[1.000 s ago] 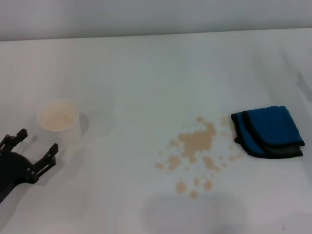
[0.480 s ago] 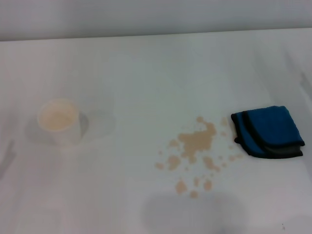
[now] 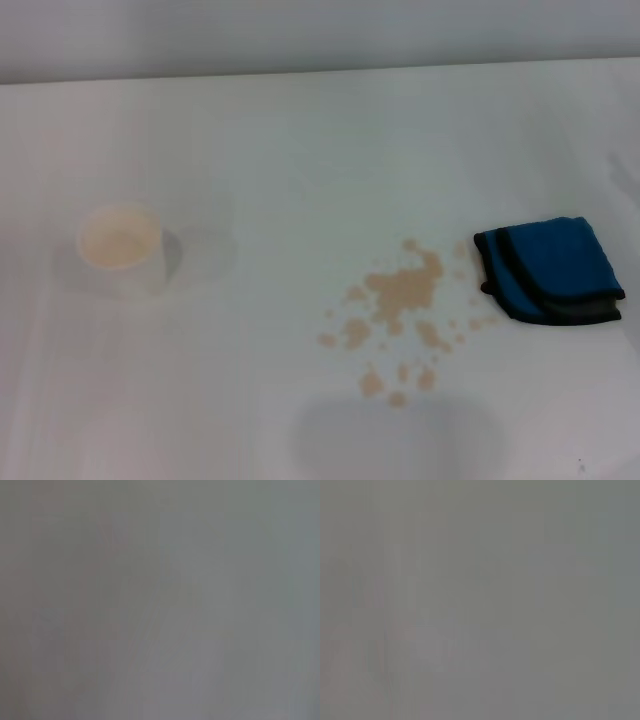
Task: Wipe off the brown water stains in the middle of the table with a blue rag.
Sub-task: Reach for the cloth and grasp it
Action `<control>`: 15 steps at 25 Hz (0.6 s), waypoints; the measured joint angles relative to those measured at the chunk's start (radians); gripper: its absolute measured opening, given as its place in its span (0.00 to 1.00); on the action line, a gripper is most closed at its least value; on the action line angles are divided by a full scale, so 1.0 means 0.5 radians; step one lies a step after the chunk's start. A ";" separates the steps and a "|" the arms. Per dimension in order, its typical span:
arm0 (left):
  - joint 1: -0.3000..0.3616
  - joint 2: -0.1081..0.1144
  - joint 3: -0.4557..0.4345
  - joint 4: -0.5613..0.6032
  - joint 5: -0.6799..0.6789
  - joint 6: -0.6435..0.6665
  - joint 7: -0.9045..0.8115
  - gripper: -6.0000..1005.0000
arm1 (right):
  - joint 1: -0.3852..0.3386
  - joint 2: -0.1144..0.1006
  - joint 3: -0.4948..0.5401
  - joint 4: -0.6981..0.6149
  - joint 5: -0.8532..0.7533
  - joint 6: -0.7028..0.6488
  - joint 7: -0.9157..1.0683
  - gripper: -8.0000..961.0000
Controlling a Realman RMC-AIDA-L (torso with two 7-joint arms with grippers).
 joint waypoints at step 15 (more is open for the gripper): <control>-0.070 0.000 -0.074 -0.005 0.011 0.120 -0.050 0.88 | -0.081 -0.009 -0.115 -1.873 -1.384 0.534 2.034 0.91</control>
